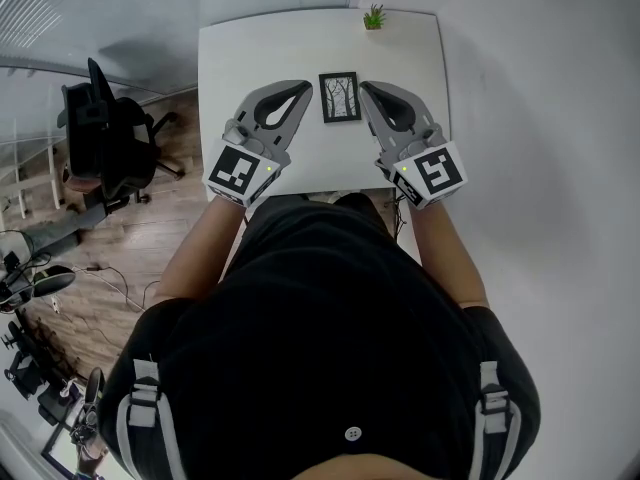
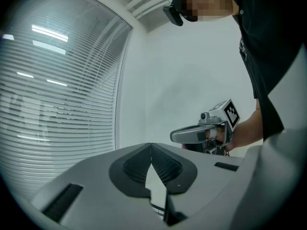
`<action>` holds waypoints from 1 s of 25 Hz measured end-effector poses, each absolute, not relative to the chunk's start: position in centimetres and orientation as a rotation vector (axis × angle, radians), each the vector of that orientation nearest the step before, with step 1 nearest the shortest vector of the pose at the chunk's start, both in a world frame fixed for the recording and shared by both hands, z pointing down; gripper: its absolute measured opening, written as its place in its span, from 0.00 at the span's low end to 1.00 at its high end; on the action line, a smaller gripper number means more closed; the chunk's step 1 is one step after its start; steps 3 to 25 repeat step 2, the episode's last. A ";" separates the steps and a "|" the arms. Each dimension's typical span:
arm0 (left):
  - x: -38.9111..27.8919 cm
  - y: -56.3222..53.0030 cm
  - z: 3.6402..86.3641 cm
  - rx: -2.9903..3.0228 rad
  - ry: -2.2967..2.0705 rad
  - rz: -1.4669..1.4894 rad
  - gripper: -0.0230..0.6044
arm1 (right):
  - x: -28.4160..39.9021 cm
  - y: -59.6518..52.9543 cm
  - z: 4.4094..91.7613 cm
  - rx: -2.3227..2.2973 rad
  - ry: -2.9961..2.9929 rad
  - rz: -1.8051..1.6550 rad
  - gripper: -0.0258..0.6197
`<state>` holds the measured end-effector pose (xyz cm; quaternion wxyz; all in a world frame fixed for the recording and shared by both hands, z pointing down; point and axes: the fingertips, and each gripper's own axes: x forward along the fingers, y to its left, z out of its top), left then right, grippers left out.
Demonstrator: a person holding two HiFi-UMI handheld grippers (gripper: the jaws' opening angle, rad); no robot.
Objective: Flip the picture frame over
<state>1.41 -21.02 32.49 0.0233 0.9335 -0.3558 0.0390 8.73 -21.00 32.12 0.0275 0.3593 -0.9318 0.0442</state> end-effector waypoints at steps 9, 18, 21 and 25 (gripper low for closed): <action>1.4 -21.0 32.4 2.889 -1.101 0.121 0.05 | 8.7 -21.0 32.1 1.107 -2.875 0.135 0.05; 1.4 -21.0 32.4 2.889 -1.101 0.121 0.05 | 8.7 -21.0 32.1 1.107 -2.875 0.135 0.05; 1.4 -21.0 32.4 2.889 -1.101 0.121 0.05 | 8.7 -21.0 32.1 1.107 -2.875 0.135 0.05; 1.4 -21.0 32.4 2.889 -1.101 0.121 0.05 | 8.7 -21.0 32.1 1.107 -2.875 0.135 0.05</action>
